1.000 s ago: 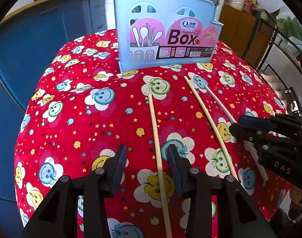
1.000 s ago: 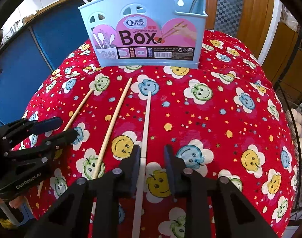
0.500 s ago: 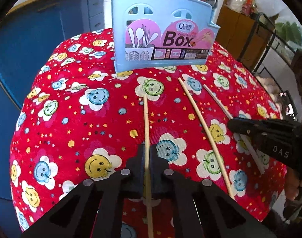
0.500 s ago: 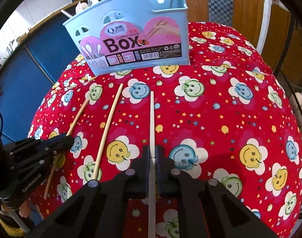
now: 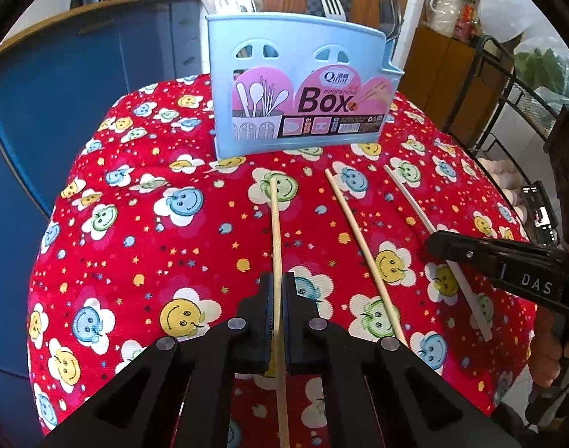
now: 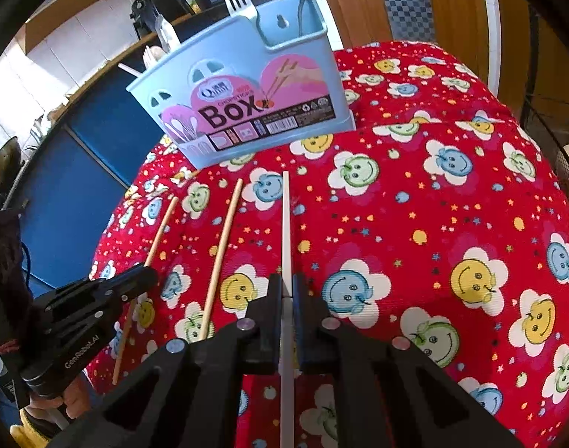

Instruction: Organize utensils

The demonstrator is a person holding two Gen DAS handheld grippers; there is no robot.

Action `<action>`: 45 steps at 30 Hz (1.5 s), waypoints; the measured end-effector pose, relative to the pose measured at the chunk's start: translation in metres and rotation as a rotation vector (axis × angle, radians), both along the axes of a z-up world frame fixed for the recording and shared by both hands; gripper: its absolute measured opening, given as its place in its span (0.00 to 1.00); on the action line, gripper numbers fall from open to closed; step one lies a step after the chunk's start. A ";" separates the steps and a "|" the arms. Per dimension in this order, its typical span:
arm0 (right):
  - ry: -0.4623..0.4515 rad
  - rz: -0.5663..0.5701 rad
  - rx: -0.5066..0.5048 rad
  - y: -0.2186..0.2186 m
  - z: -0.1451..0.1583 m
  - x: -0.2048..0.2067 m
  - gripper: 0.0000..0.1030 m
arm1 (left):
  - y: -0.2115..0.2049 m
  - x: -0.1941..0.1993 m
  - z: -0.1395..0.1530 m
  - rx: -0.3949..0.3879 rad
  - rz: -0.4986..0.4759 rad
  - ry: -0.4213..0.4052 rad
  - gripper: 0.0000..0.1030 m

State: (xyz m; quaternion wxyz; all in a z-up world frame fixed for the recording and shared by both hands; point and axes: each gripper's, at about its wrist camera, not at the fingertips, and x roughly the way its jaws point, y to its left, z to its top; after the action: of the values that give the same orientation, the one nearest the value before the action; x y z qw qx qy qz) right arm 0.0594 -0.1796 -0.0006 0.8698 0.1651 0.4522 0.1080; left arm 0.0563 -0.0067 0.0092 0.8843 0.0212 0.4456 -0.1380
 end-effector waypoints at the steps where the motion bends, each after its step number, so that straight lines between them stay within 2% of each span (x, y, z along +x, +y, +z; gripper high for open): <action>1: -0.006 0.000 0.005 0.000 0.001 -0.001 0.07 | 0.000 0.000 0.001 0.001 0.000 -0.003 0.03; 9: -0.063 -0.003 0.049 -0.008 0.015 -0.006 0.07 | 0.002 -0.002 0.015 -0.021 0.009 -0.033 0.03; 16: -0.164 -0.008 0.098 -0.015 0.036 -0.012 0.07 | 0.008 -0.003 0.046 -0.122 0.015 -0.112 0.03; 24: -0.287 -0.016 0.148 -0.022 0.063 -0.011 0.07 | 0.005 0.007 0.075 -0.173 0.015 -0.199 0.03; 36: -0.437 -0.033 0.133 -0.034 0.102 0.013 0.07 | 0.002 0.048 0.127 -0.234 0.028 -0.353 0.03; 45: -0.517 -0.029 0.088 -0.039 0.126 0.043 0.07 | -0.001 0.086 0.150 -0.270 0.049 -0.439 0.03</action>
State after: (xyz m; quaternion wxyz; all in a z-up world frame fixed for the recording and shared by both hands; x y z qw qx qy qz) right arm 0.1027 -0.2187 0.1255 0.9499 0.1762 0.2075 0.1539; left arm 0.1425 -0.0078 0.1588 0.9577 -0.0784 0.2207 -0.1670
